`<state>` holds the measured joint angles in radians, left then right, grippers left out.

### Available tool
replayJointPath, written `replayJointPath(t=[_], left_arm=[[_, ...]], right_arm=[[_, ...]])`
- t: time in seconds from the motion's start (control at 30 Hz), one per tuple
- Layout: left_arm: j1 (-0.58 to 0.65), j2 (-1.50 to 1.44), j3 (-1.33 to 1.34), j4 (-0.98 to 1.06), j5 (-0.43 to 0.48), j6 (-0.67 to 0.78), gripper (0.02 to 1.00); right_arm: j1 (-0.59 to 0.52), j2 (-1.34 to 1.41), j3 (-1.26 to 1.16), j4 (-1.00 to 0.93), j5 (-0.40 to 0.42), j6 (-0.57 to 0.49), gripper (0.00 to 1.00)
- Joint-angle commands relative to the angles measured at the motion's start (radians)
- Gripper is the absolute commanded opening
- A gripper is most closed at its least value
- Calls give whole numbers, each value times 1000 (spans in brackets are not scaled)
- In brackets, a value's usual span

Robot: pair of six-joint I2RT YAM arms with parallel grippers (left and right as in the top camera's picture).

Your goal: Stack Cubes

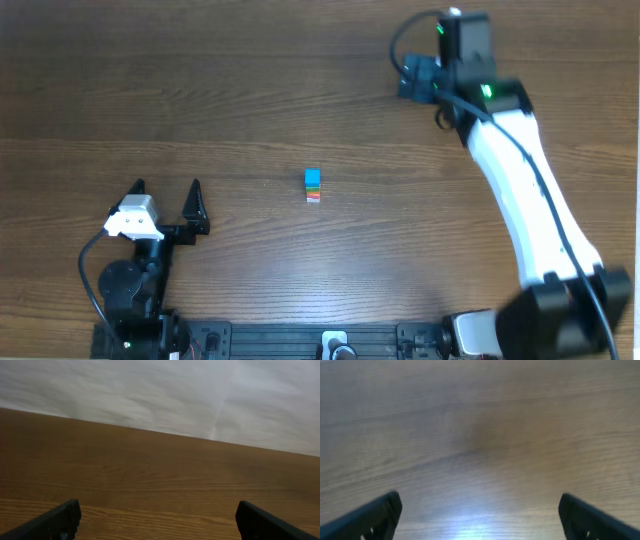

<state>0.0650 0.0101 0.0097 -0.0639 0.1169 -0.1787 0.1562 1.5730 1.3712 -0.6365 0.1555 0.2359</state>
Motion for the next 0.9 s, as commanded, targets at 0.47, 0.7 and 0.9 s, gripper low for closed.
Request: replayJointPath(t=[0.47,0.7,0.9], left_arm=[[5,-7,-4,-3,6,15,1000],[5,-7,-4,-3,6,15,998],[5,-7,-4,-3,6,15,1000]], right_arm=[[-82,-934,-806,365,-49,-212,993],[-166,-1235,-1007,417,-99,-238,993],[-164,-1427,-1147,461,-114,-264,991]])
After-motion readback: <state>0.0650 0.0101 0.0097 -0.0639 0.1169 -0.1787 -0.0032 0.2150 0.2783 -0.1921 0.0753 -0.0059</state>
